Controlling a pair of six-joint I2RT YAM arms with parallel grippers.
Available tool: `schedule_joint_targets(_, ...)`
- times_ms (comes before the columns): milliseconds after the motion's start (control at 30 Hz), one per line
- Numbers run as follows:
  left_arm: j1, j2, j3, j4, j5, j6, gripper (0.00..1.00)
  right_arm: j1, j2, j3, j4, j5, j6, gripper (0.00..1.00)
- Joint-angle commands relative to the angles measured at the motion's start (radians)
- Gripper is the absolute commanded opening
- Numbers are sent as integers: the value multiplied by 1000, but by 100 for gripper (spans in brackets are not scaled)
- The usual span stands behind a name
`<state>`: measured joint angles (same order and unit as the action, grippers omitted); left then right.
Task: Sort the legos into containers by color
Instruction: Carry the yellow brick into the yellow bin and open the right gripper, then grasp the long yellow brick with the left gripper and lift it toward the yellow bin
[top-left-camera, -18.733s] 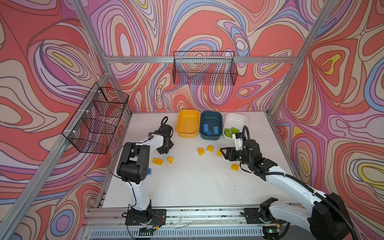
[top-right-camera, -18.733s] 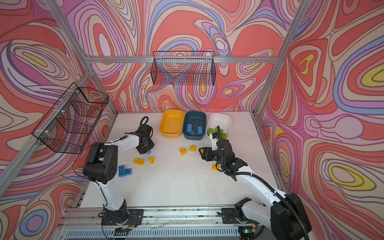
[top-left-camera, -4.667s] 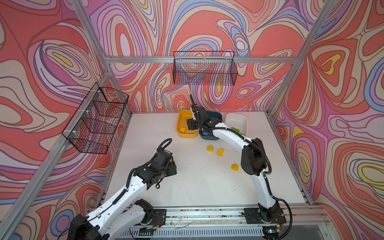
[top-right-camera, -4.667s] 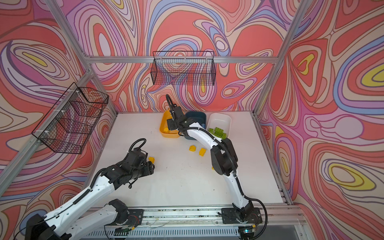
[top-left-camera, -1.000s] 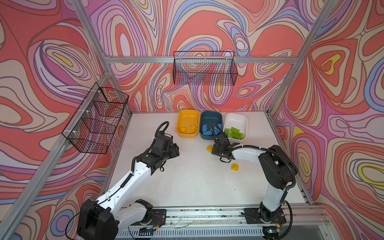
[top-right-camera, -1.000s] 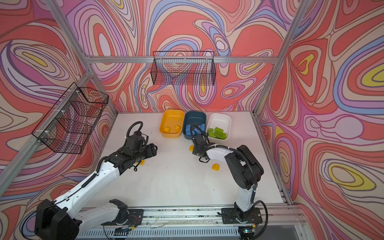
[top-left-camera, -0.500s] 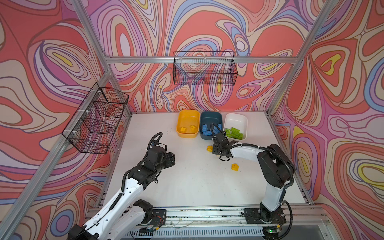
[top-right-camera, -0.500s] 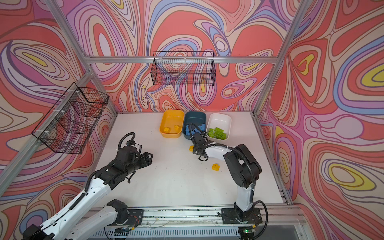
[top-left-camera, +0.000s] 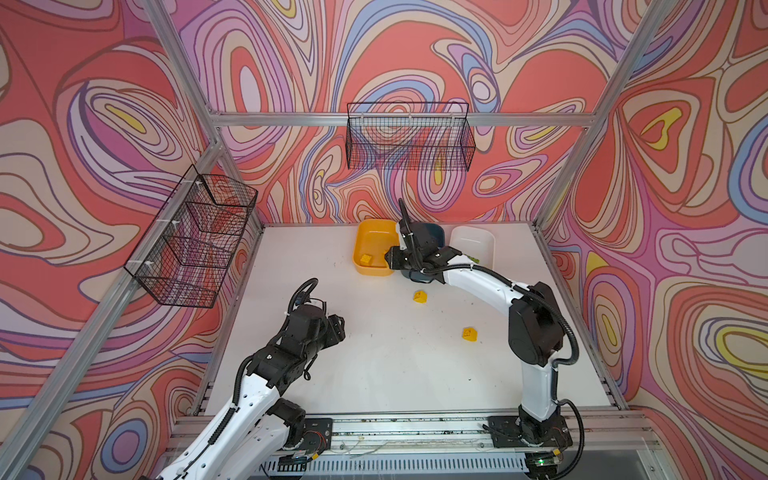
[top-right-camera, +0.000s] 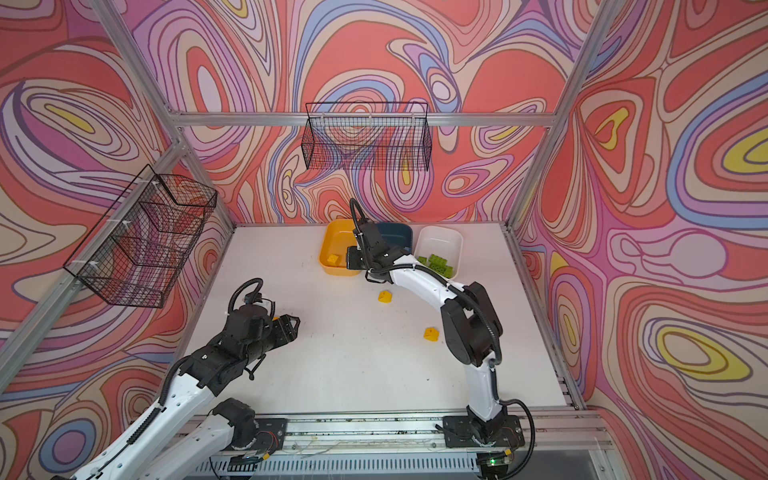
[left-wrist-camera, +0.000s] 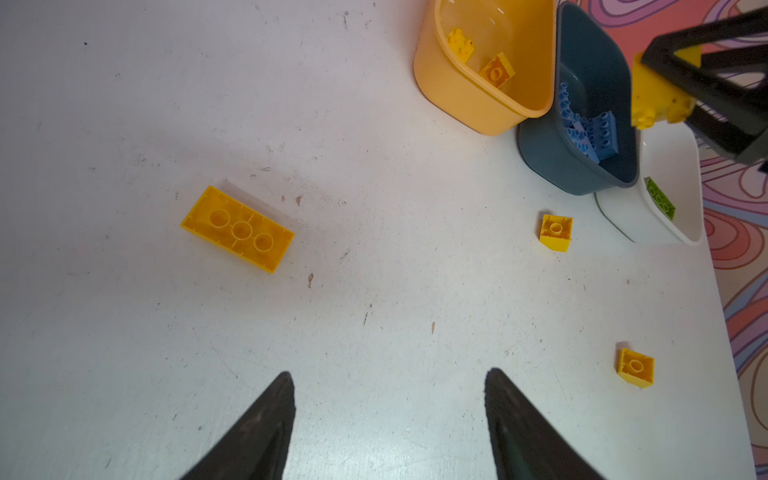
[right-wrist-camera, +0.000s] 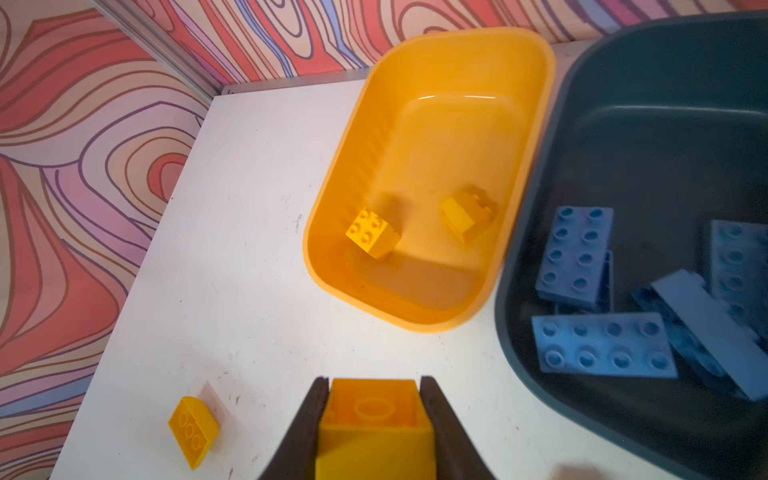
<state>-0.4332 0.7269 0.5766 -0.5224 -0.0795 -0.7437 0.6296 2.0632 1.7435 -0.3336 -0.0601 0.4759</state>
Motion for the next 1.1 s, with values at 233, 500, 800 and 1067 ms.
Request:
schedule_joint_targets(233,-1,-52,-109,-85,-32,-67,72,1,319,378,7,-31,-26,37)
schedule_joint_targets(500,-1,36,-105,-65,-25,-106,82,1,334,447,-1,7,-60,60)
schedule_joint_targets(800,72,209,-74,28,-60,-137,88,0,42,134,102,16,-93,61)
schedule_joint_targets(1067,148,429,18,139,-89,-167,88,1,-296,-295,241,6,-78,62)
